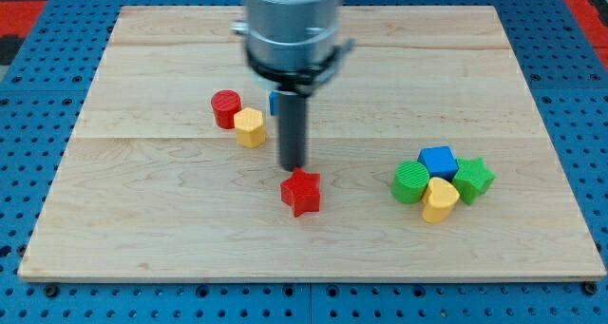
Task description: Keep the blue triangle into the yellow hexagon
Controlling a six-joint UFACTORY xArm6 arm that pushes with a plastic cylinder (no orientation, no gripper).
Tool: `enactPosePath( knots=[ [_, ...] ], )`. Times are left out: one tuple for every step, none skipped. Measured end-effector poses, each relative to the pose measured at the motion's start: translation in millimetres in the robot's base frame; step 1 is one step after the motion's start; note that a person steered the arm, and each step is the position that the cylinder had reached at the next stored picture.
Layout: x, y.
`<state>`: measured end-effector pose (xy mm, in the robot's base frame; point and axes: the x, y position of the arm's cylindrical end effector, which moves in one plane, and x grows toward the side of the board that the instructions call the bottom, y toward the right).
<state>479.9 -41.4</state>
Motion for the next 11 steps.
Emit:
enactPosePath(
  knots=[
    [23.7, -20.0],
    [45.8, 44.5],
    [56.5, 81.4],
    [56.4, 33.5],
    [13.8, 10.1],
    [-38.5, 54.3],
    [-93.1, 66.8],
    [-132.9, 26.4],
    [-134.7, -33.8],
    [-122.7, -46.5],
    [-143.3, 4.2]
  ],
)
